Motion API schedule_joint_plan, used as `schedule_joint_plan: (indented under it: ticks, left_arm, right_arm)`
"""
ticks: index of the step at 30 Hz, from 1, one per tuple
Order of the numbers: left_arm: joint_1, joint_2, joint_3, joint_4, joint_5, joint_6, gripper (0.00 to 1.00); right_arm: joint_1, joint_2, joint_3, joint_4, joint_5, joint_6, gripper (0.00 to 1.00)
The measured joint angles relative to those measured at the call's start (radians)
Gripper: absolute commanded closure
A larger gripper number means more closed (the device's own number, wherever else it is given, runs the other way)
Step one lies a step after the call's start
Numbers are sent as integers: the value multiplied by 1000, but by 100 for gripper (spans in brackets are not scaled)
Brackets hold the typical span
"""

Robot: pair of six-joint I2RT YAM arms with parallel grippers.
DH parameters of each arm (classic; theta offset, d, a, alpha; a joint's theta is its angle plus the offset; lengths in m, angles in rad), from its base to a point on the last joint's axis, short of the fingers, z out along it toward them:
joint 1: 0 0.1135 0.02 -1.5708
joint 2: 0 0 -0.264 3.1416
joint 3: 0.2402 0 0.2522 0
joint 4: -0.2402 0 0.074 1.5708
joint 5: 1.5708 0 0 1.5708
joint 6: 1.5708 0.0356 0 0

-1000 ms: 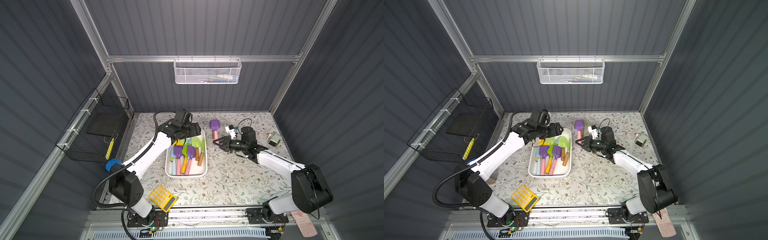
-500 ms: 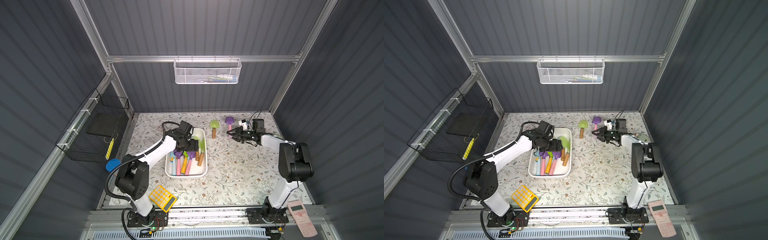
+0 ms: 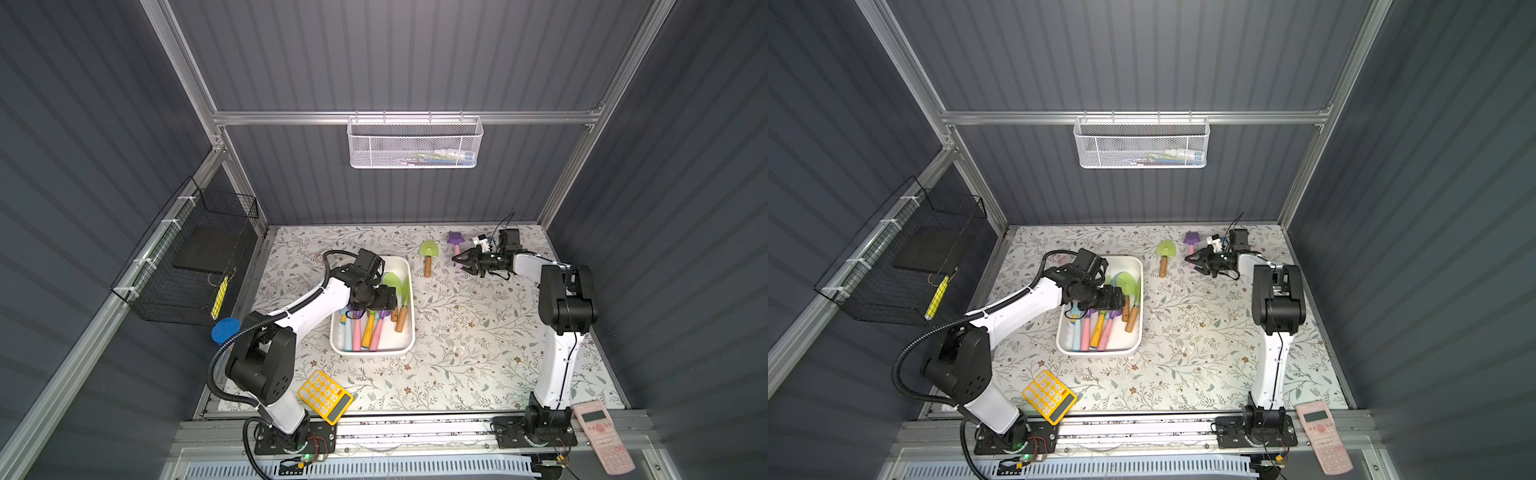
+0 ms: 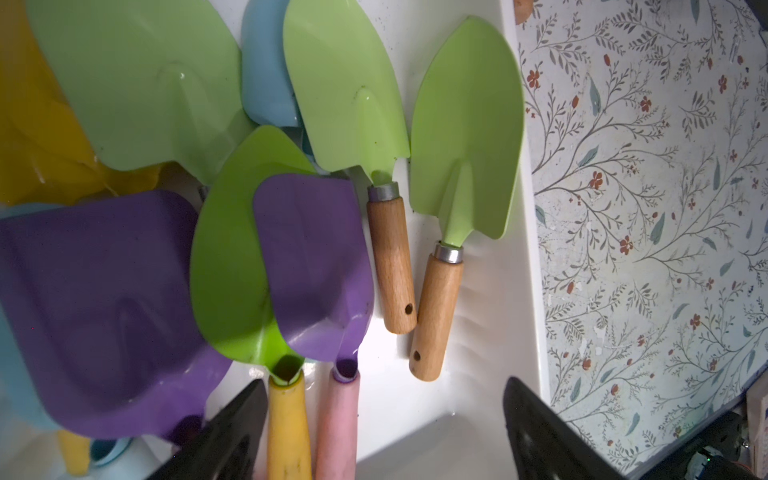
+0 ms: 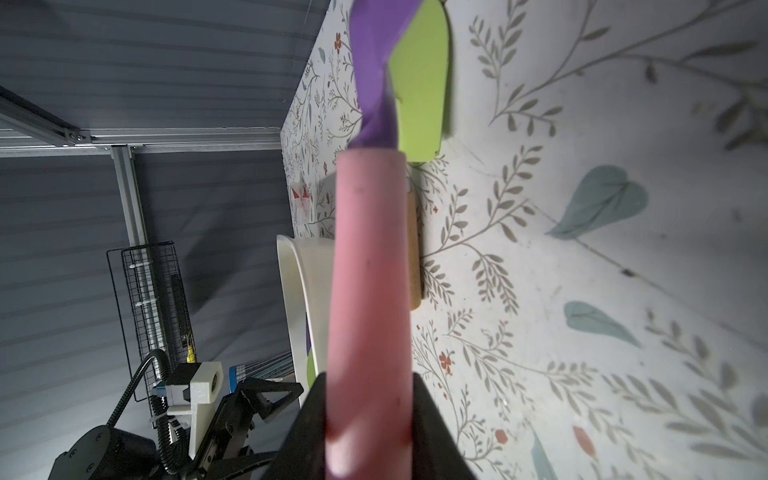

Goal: Take the shovel out of the storage box
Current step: Place the shovel at the center of the board.

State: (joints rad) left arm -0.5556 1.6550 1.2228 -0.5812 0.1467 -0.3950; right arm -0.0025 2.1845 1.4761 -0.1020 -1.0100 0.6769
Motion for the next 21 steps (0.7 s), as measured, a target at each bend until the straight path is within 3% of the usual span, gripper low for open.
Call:
schedule_joint_plan:
  ticks: [6, 16, 21]
  left_arm:
    - [0, -29, -20, 6, 5, 0, 11]
    - [0, -30, -42, 19, 4, -1, 11]
    - [0, -30, -46, 21, 3, -1, 12]
  right_arm:
    - [8, 66, 19, -18, -24, -8, 85]
    - [25, 114, 100, -71, -37, -13, 71]
    - [25, 133, 115, -82, -41, -31, 70]
